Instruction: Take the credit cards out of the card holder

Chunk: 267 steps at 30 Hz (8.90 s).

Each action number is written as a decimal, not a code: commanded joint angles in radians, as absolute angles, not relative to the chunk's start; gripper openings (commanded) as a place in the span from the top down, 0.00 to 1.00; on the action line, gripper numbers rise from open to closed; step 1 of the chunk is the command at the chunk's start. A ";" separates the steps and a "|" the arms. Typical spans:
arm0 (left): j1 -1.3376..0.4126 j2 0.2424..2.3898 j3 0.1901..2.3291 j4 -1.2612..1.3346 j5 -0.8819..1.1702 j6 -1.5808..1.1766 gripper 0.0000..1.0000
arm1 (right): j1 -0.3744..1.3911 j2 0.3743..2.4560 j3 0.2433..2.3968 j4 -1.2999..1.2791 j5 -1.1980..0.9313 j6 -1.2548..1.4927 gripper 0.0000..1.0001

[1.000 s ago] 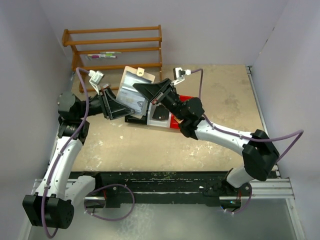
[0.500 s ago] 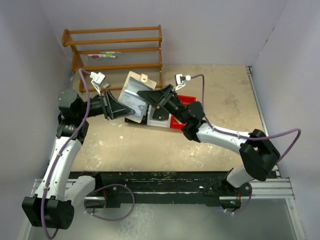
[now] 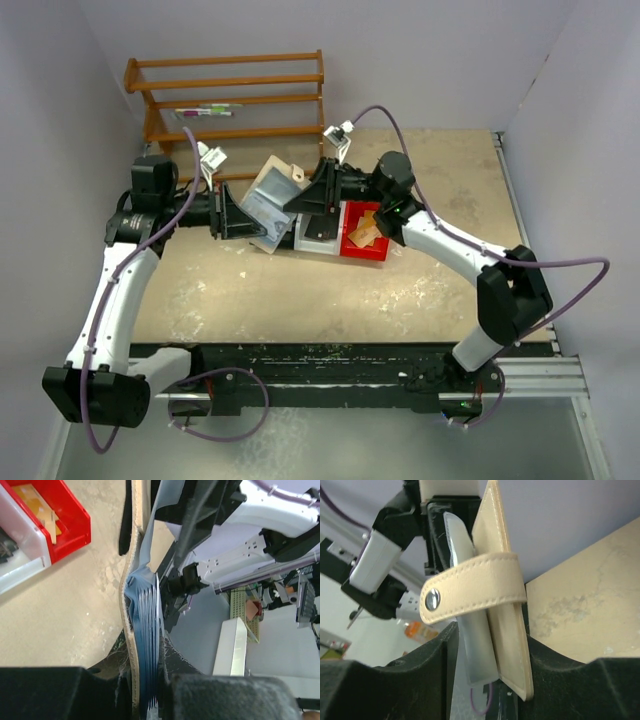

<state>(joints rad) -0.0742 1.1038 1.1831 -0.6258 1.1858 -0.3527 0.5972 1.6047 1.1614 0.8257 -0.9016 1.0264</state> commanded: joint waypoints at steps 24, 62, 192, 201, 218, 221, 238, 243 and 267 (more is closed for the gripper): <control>-0.061 0.959 0.998 -0.002 1.250 -0.761 0.39 | 0.728 1.435 0.976 1.192 -0.378 1.196 1.00; 0.007 1.045 0.831 0.526 1.279 -1.259 0.75 | 0.782 1.468 0.776 1.453 -0.350 1.252 1.00; 0.008 1.046 1.072 -0.246 1.487 -0.612 0.88 | 0.696 1.480 0.968 0.938 -0.789 1.141 1.00; 0.008 1.051 1.071 -0.269 1.491 -0.599 0.88 | 0.696 1.459 0.966 0.962 -0.771 1.127 0.75; 0.008 1.088 1.127 -0.423 1.446 -0.490 0.82 | 0.749 1.562 1.070 0.998 -0.824 1.172 0.92; 0.008 1.086 1.131 -0.424 1.463 -0.484 0.81 | 0.740 1.547 1.056 1.007 -0.844 1.184 0.99; 0.008 1.122 1.199 -0.589 1.408 -0.325 0.81 | 0.623 1.420 0.940 0.986 -0.887 1.178 1.00; 0.008 1.178 1.321 -0.870 1.068 -0.048 0.84 | 0.518 1.359 0.925 0.821 -0.868 1.113 1.00; 0.008 1.143 1.487 -1.163 1.097 0.246 0.89 | 0.574 1.929 1.423 0.326 -0.263 0.921 1.00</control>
